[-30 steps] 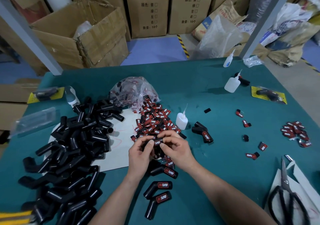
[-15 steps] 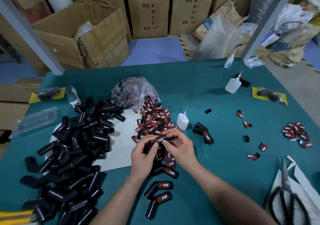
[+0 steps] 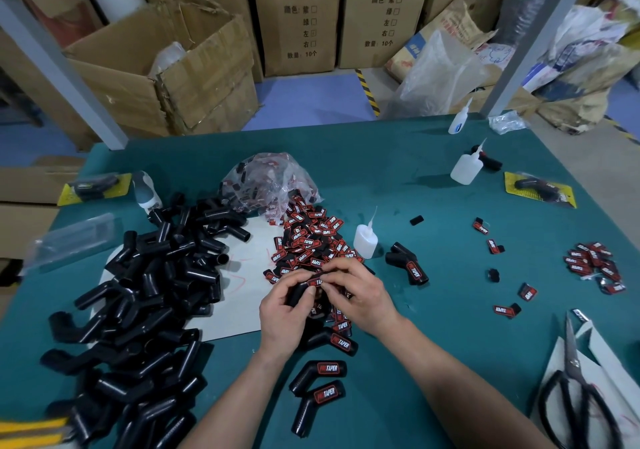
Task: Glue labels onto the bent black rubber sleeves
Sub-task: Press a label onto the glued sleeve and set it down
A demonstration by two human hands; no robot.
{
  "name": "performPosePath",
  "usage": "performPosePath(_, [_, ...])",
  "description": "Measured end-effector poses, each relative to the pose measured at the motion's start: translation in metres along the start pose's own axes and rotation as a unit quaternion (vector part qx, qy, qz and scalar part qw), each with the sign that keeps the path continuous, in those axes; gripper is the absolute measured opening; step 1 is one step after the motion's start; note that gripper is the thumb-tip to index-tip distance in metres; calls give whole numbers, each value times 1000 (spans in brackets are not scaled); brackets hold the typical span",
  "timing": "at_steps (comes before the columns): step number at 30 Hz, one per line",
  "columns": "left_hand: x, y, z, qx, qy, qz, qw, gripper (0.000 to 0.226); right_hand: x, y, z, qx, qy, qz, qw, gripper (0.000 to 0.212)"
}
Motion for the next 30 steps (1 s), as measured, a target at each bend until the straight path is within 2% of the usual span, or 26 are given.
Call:
performPosePath(3, [-1, -3, -1, 11, 0, 0, 1000, 27, -2, 3, -1, -14, 0, -7, 1000, 18])
performPosePath(6, [-1, -2, -1, 12, 0, -3, 1000, 25, -2, 3, 0, -13, 12, -14, 1000, 21])
performPosePath(10, [-2, 3, 0, -8, 4, -2, 1000, 35, 1, 7, 1, -41, 52, -60, 996, 22])
performPosePath(15, [3, -1, -4, 11, 27, 23, 999, 36, 1, 21, 0, -130, 93, -157, 974, 26])
performPosePath(19, [6, 0, -7, 13, 53, 14, 998, 37, 0, 30, 5, -136, 146, -200, 959, 20])
performPosePath(21, [7, -6, -10, 55, 67, 21, 996, 35, -4, 26, 8, -104, 211, -231, 944, 16])
performPosePath(24, [-1, -12, -8, 101, 27, 103, 989, 22, -34, -12, 10, 69, 296, -301, 904, 21])
performPosePath(27, [-6, -12, -3, 106, -23, 203, 973, 24, -66, -39, 9, 204, 292, -340, 871, 26])
performPosePath(30, [-6, -13, -1, 120, -43, 258, 958, 25, -70, -44, 10, 229, 295, -388, 843, 26])
Point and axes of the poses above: each hand's wrist, its own z-axis towards the middle knuckle, its own x-axis out of the palm, y = z × x, the point moved 8 cm from there along z, towards the middle knuckle, and after that the axes turned 2 degrees about -y, right-handed, at the moved point
